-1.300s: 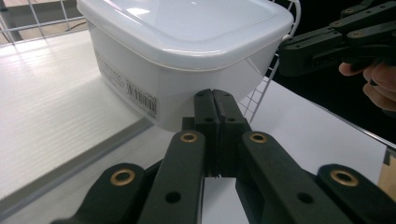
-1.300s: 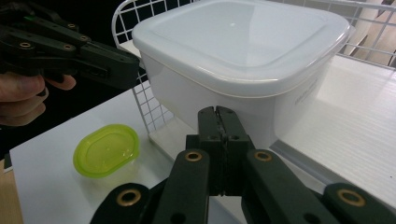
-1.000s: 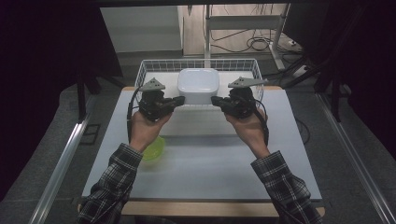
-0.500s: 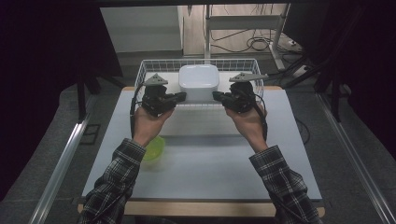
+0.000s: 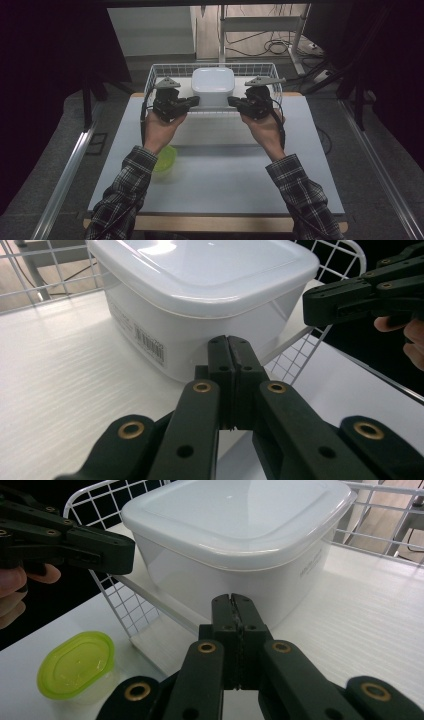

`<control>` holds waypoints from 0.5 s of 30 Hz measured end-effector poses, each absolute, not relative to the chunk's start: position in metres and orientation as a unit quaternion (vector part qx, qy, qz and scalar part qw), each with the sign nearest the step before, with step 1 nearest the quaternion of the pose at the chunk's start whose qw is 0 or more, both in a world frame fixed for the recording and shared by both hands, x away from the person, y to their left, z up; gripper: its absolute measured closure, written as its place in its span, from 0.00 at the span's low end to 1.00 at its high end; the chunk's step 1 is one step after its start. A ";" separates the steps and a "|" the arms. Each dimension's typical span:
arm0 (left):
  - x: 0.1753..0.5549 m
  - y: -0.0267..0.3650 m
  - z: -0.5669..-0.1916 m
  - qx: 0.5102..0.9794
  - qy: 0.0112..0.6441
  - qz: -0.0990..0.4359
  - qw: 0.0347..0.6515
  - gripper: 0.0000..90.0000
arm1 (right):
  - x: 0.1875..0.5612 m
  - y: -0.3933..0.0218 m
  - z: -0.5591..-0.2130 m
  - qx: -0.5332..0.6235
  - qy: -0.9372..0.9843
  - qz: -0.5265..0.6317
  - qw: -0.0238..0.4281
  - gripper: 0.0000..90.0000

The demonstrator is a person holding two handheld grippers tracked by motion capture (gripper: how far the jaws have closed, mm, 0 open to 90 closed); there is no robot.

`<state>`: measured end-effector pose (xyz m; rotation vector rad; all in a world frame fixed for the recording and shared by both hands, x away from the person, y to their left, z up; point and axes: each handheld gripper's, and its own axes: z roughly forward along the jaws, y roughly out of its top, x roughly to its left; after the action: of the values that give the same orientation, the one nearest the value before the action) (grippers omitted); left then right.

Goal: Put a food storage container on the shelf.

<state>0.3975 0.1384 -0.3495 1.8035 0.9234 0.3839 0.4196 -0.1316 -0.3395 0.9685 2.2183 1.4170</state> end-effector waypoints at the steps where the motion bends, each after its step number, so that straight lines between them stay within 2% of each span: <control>1: 0.396 0.139 -0.350 0.750 0.383 0.159 0.515 0.99 | 0.418 -0.132 -0.339 0.339 0.779 0.500 0.167 0.99; 4: 0.387 0.139 -0.351 0.754 0.373 0.162 0.516 0.95 | 0.413 -0.134 -0.340 0.335 0.779 0.504 0.164 0.99; 8: 0.372 0.139 -0.354 0.760 0.362 0.176 0.510 0.81 | 0.403 -0.139 -0.342 0.323 0.779 0.513 0.161 0.90; 15: 0.347 0.143 -0.369 0.775 0.342 0.184 0.498 0.56 | 0.383 -0.147 -0.354 0.310 0.785 0.512 0.158 0.65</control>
<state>0.3467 0.1435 -0.3691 1.8763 0.8273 0.4446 0.3829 -0.1467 -0.3543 0.8873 2.2454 1.4656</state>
